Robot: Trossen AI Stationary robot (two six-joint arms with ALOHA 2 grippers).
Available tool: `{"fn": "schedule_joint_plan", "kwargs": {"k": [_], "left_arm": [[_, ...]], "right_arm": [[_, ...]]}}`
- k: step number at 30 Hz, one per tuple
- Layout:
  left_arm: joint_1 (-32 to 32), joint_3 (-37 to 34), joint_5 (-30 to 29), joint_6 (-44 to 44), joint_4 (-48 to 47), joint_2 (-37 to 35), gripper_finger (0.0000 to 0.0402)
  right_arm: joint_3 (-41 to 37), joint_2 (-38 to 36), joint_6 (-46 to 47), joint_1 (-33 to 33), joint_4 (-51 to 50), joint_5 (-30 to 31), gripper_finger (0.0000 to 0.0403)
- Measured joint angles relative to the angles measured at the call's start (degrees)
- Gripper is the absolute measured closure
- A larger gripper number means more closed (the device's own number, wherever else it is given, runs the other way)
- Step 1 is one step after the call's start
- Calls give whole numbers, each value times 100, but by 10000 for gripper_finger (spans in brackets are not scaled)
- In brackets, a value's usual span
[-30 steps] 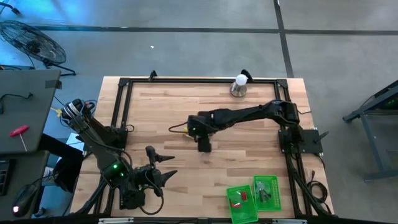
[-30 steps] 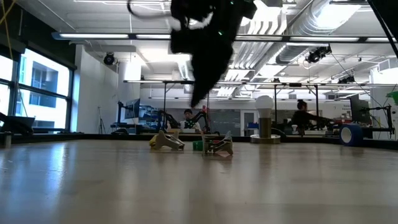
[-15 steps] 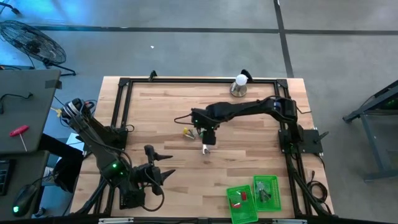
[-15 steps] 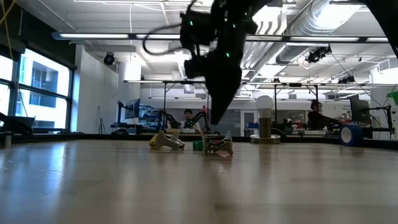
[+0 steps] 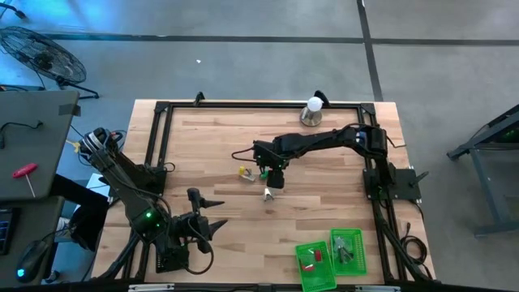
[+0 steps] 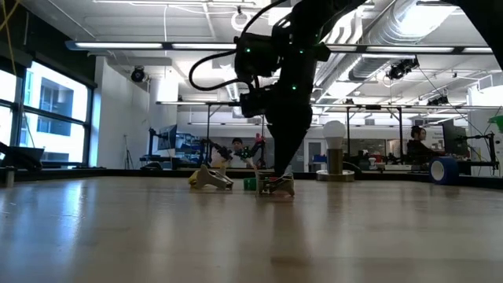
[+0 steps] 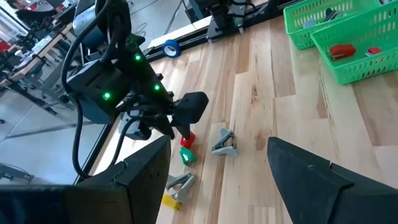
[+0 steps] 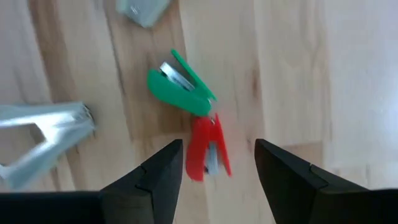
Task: Pick and place Stapler, Stapler remover, tape
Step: Put the red stapler into the left green bin
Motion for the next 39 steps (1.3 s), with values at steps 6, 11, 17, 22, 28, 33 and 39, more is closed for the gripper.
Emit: {"fn": "schedule_joint_plan", "kwargs": {"k": [6,11,17,22,28,33,39], "left_arm": [[0,1,21,-24,2,0,142],[0,1,45,-37,4,2,142],[0,1,89,-35,2,2,142],[0,1,116,-33,2,2,142],[0,1,143,-33,-2,2,142],[0,1,148,-33,-2,2,142],[0,1,149,-40,-3,2,142]], "right_arm": [[0,-2,107,0,-26,-121,212],[0,-2,140,4,-21,-139,212],[0,194,140,4,31,-166,212],[28,451,93,-23,115,-164,212],[25,558,8,-28,143,-131,236],[20,540,-283,-26,160,-106,324],[11,484,-199,-1,140,264,354]]}}
